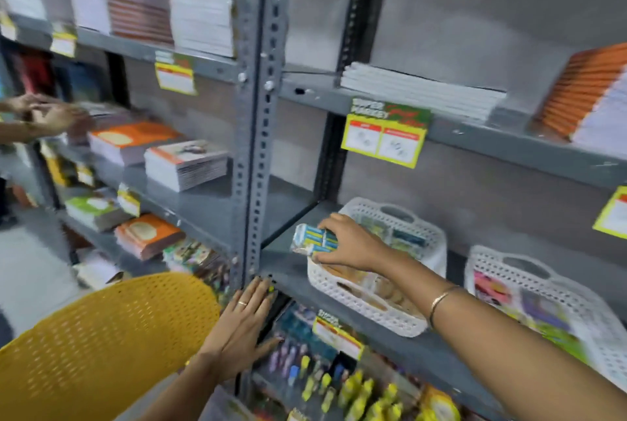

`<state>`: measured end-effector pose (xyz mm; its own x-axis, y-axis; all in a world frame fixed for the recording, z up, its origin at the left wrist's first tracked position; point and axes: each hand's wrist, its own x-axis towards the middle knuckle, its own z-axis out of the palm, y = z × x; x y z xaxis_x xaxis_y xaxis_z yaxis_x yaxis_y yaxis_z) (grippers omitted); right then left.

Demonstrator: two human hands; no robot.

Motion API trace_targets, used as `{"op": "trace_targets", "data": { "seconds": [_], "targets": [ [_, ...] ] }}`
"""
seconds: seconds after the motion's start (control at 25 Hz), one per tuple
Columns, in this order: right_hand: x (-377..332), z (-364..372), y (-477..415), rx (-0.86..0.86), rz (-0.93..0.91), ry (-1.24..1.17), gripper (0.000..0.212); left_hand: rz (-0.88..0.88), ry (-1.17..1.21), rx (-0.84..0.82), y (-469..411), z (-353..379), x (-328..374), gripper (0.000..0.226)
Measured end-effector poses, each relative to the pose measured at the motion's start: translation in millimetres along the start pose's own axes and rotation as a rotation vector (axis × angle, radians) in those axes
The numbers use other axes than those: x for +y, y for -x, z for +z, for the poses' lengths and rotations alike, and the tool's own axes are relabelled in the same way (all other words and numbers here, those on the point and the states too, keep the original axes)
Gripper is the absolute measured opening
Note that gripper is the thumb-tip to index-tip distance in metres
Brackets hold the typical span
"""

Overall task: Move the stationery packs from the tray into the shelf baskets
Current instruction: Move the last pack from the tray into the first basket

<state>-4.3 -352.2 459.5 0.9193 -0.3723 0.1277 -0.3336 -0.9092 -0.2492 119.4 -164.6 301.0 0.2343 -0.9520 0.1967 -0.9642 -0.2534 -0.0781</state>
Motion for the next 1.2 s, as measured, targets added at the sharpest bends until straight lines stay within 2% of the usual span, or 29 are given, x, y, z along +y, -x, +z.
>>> {"op": "trace_targets", "data": {
  "seconds": [0.16,0.4,0.6,1.04,1.2],
  "targets": [
    [74,-24,26,0.030,0.195,0.024,0.039,0.022,0.022,-0.005,-45,-6,14,0.083],
    [158,-15,53,-0.010,0.428,0.074,0.045,0.084,-0.004,-0.146,-91,27,-2,0.090],
    [183,4,52,-0.044,0.472,0.055,0.034,0.108,0.032,-0.085,-103,35,-6,0.086],
    [200,13,23,-0.099,0.551,0.112,0.054,0.032,0.076,-0.093,-101,36,-1,0.082],
    [205,19,13,-0.142,0.556,0.125,0.051,0.041,0.046,-0.072,-102,37,-1,0.076]
  ]
}}
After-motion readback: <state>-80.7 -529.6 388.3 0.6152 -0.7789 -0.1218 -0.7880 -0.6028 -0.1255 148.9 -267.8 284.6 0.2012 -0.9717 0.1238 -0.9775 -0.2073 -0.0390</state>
